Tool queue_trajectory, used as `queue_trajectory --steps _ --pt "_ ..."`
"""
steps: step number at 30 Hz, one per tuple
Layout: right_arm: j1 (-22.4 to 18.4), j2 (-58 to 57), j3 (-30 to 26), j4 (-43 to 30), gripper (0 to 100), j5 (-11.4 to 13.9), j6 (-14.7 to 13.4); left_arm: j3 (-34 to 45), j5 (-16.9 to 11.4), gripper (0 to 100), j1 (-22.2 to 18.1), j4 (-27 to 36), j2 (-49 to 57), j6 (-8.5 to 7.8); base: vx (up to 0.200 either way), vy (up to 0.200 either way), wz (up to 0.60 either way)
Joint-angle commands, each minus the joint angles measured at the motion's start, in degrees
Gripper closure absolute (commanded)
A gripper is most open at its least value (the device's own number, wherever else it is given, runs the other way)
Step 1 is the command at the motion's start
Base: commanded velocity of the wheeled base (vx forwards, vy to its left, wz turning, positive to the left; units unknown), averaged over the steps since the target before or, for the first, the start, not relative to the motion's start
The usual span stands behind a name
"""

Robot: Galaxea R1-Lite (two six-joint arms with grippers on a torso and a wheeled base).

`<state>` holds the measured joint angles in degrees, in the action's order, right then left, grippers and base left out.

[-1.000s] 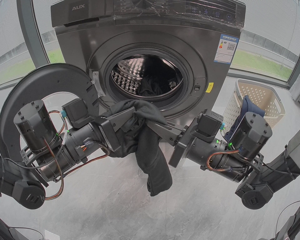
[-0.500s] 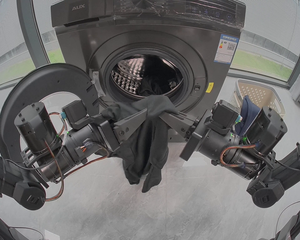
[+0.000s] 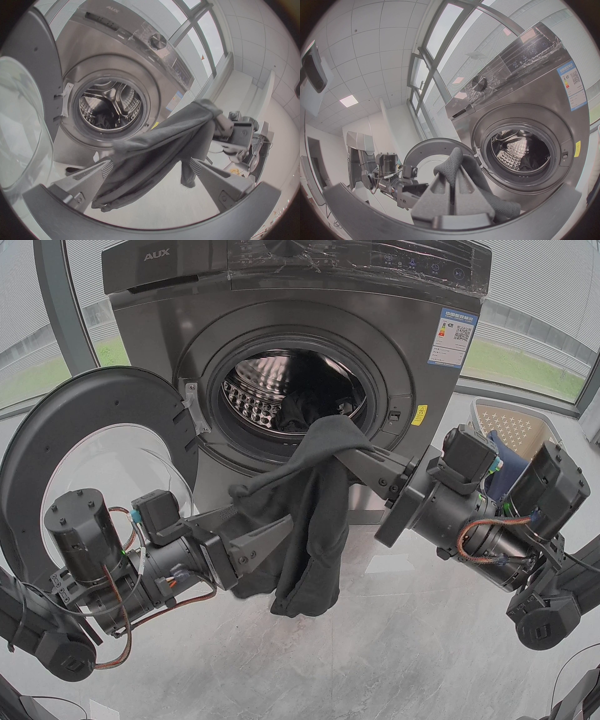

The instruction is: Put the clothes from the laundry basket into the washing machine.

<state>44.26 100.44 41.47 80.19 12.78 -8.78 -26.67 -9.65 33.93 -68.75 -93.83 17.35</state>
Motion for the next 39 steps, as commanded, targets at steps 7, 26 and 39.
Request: queue_trajectory --steps 7,26,39 --pt "-0.85 -2.79 -0.43 -0.21 100 0.06 0.08 2.24 -0.01 0 -1.41 -5.07 -5.92 -0.21 0.0 0.0 0.0" --pt "-1.11 -6.66 -3.86 -0.3 100 0.23 0.08 4.0 -0.1 0 -5.45 -19.75 -25.09 -1.44 0.0 0.0 0.0" --pt "-0.93 -5.96 -3.06 -0.56 100 0.41 0.16 4.17 -2.83 0 -5.19 -19.84 -30.36 -3.37 0.0 0.0 0.0"
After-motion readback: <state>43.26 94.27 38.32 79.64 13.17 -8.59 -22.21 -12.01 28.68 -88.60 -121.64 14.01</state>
